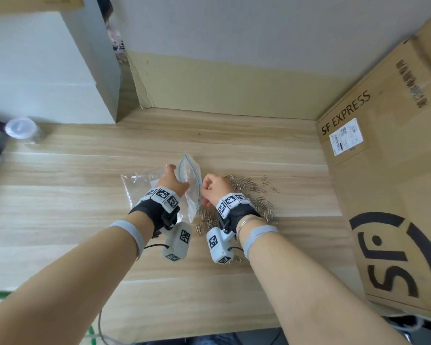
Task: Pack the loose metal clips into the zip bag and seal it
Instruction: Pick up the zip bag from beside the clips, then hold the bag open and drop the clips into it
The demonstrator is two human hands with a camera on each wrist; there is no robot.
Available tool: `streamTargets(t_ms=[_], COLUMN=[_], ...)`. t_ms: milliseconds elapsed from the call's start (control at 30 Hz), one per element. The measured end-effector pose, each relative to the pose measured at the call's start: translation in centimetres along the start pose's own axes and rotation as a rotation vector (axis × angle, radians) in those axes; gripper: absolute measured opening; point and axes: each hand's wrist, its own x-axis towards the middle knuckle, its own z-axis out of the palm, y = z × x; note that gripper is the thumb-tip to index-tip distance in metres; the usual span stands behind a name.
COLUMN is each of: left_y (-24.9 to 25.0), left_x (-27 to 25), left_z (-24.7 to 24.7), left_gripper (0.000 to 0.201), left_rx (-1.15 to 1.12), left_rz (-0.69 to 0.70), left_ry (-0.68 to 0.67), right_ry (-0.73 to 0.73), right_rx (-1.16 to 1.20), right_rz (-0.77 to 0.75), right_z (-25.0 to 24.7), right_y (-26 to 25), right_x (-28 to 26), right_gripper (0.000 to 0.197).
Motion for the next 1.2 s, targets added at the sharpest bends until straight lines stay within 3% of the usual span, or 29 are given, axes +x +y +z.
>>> streamTargets(t_ms=[167,267,367,500,633,733,833,967,1067,1200], left_y=[-0.4,-0.2,-0.3,-0.5,-0.7,-0.8,-0.9,-1.2,-1.5,-1.5], left_x=[0.2,-0.1,-0.4,-0.5,-0.5,-0.4,-0.2,-0.3,-0.3,-0.4], left_z=[-1.0,-0.9,-0.6,0.0,0.5,0.7,0.8,0.9,1.1,1.3], left_gripper=[0.03,0.022,0.019,0.018,0.017,0.018,0.018,0.015,0.013,0.015], left_rx=[0.064,0.067,0.039,-0.015,-0.009,-0.015,-0.023,-0.013,0.006,0.02], left_rz=[0.07,0.108,0.126,0.124,0.108,0.099,0.094,0.097,0.095,0.08], left_ry=[0.037,0.049,0.041,-0.004,-0.057,-0.068,-0.063,-0.057,-0.062,-0.06], right_ry=[0.036,0.033,0.076,-0.1,-0.177,-0.172,-0.108,0.015,0.012,0.013], right_rx=[-0.055,-0.195,-0.437,-0.566,-0.603,-0.606,-0.483,-0.488,-0.468,-0.424], right_rz=[0.107,0.053,0.081,0.182,0.19,0.107,0.017,-0.051,-0.058,-0.052], right_z=[-1.0,-1.9,-3.1,-3.3,-2.4,-2.1,-2.0,-1.9,-1.9,-2.1], right_y=[3.3,4.6,6.1,7.2,7.6,7.6,7.6,8.0,7.9,7.6], right_x=[-0.1,0.0,-0.2,-0.9,-0.9,-0.6,-0.3,-0.2,-0.3,-0.3], right_gripper=[0.018,0.009,0.041,0.099,0.114,0.107,0.076,0.038,0.026,0.024])
